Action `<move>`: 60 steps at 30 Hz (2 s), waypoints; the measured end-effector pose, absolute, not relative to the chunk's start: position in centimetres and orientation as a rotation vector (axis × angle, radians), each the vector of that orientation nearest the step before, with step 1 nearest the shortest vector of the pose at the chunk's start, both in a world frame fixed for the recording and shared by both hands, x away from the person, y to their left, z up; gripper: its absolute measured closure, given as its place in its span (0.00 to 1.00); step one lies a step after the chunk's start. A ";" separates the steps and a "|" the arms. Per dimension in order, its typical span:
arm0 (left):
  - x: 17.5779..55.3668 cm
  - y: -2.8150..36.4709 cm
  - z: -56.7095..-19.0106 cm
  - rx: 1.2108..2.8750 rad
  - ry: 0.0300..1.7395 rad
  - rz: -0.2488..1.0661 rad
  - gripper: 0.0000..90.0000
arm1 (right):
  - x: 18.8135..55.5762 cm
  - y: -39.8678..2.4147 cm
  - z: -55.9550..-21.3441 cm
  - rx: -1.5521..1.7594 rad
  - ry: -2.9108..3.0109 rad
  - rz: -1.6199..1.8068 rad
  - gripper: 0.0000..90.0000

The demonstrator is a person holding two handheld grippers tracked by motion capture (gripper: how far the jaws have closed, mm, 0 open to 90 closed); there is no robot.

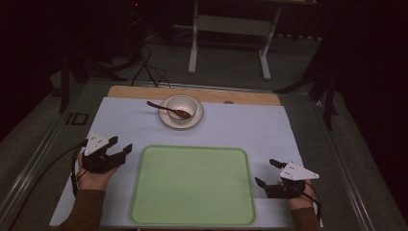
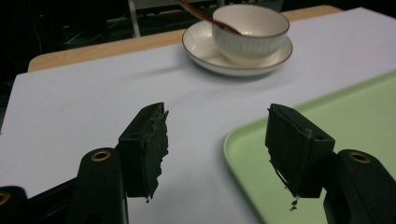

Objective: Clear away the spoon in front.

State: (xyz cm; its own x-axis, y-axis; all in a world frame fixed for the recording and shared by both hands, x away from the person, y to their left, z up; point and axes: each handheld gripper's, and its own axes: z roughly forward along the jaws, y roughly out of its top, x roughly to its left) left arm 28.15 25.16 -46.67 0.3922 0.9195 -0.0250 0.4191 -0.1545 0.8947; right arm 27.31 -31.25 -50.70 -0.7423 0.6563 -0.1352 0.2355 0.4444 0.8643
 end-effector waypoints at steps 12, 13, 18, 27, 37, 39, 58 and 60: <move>31.2 23.4 -44.4 1.717 1.125 0.662 0.42 | 27.3 -31.2 -50.7 0.742 2.245 1.237 0.15; 31.5 23.3 -44.1 1.715 1.122 0.665 0.42 | 27.3 -31.2 -50.7 0.742 2.244 1.238 0.15; 32.5 22.7 -43.1 1.716 1.097 0.684 0.42 | 27.4 -31.2 -50.8 0.740 2.245 1.238 0.15; 34.8 22.6 -41.9 1.709 1.092 0.706 0.42 | 27.4 -31.2 -50.8 0.737 2.246 1.238 0.15; 37.3 23.0 -41.4 1.681 1.124 0.723 0.37 | 27.4 -31.2 -50.8 0.735 2.246 1.238 0.15; 37.7 23.0 -41.5 1.681 1.130 0.715 0.36 | 27.4 -31.2 -50.7 0.734 2.244 1.241 0.15; 42.3 22.7 -43.7 1.693 1.204 0.661 0.44 | 27.4 -31.2 -50.8 0.729 2.254 1.246 0.15; 42.7 22.5 -44.0 1.706 1.213 0.650 0.45 | 27.4 -31.2 -50.8 0.729 2.255 1.244 0.15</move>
